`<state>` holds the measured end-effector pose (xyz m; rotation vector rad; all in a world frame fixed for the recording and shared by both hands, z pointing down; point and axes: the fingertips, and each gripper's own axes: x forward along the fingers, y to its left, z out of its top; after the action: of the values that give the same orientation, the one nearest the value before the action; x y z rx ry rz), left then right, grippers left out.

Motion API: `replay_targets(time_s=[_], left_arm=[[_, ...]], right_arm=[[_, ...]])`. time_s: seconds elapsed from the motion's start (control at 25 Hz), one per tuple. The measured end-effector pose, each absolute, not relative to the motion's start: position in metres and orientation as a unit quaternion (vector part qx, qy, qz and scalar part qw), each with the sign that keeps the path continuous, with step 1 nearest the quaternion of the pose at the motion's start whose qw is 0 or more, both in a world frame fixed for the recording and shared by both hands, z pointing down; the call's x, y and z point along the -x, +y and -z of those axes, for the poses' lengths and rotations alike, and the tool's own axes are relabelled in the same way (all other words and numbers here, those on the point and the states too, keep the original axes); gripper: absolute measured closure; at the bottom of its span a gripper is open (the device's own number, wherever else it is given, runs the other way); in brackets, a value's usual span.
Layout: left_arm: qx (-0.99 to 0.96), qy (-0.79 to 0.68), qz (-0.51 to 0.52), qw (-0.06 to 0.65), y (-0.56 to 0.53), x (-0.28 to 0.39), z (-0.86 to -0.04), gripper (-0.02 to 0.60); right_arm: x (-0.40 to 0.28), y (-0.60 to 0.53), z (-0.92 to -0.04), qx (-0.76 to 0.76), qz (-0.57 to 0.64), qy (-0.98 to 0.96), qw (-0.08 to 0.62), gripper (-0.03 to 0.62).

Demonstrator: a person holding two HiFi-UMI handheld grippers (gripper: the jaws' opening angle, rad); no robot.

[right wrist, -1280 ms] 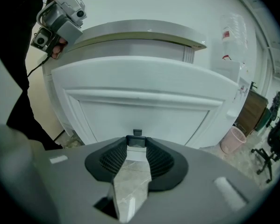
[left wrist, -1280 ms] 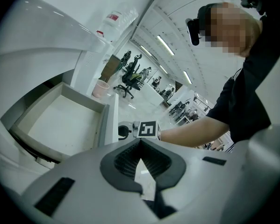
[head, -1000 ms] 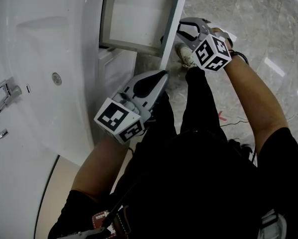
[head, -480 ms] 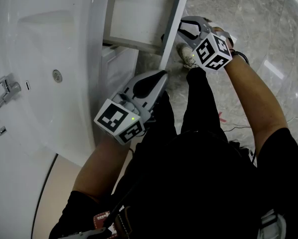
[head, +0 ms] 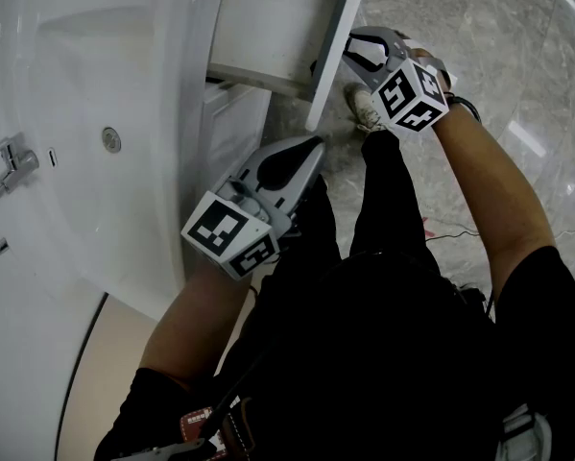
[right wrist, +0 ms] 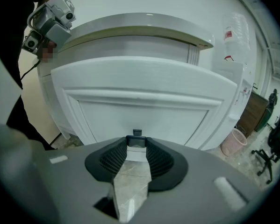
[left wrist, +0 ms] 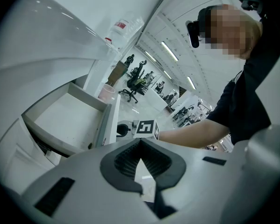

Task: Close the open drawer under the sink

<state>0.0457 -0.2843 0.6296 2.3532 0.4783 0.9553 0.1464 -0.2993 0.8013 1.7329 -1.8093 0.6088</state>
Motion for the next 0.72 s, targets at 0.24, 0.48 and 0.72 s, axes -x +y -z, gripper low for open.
replay_targets(time_s=[0.24,0.48,0.72], left_arm=[[-0.877,0.177,-0.354,0.274,-0.290,-0.044,-0.628,0.581],[-0.877,0.174,-0.354,0.274,-0.296,-0.041,-0.629,0.581],[-0.878,0.171,-0.350,0.278,-0.299,-0.039,-0.626,0.581]], right_arm=[[-0.146,-0.307,-0.801,-0.645,-0.227,-0.675,0.279,0.470],[-0.146,-0.317,-0.801,-0.645,-0.226,-0.675,0.278,0.470],[-0.145,-0.325,-0.800,-0.643,-0.225,-0.677,0.279,0.470]])
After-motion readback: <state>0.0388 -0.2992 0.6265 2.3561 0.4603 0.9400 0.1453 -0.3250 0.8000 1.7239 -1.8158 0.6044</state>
